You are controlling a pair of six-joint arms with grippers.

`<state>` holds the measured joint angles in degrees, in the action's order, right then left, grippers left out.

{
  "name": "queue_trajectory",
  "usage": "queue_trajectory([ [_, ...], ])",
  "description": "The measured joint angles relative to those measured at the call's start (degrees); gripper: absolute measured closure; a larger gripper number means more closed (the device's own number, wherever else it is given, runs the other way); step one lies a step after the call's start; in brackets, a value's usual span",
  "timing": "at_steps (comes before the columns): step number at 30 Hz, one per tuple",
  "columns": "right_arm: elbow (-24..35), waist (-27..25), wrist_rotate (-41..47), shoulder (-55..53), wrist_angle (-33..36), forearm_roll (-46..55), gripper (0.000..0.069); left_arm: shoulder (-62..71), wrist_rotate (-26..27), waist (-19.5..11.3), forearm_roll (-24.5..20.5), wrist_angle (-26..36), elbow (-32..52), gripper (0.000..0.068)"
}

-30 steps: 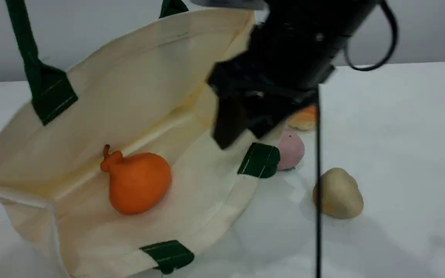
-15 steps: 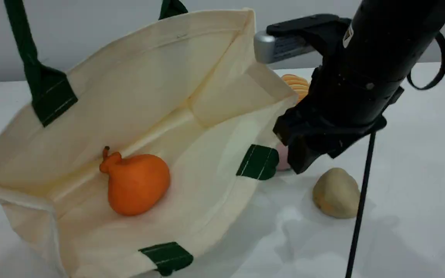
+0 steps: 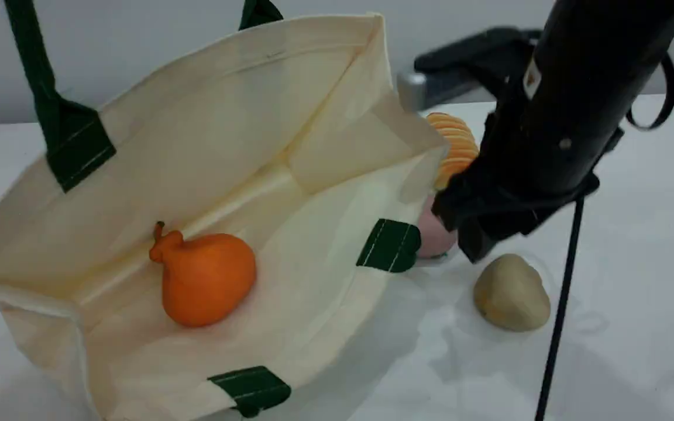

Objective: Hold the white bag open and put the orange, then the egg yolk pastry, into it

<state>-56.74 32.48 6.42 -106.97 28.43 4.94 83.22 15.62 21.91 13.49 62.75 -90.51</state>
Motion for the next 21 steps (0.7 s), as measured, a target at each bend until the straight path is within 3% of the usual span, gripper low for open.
queue_trajectory([
  [17, 0.0, 0.0, 3.21, -9.47, -6.54, 4.47, 0.0279, 0.0, 0.0, 0.0, 0.0, 0.0, 0.0, 0.0614],
  [21, 0.0, 0.0, 4.21, -10.99, -5.98, 7.35, 0.0328, 0.0, 0.0, 0.0, 0.0, 0.0, 0.0, 0.0614],
])
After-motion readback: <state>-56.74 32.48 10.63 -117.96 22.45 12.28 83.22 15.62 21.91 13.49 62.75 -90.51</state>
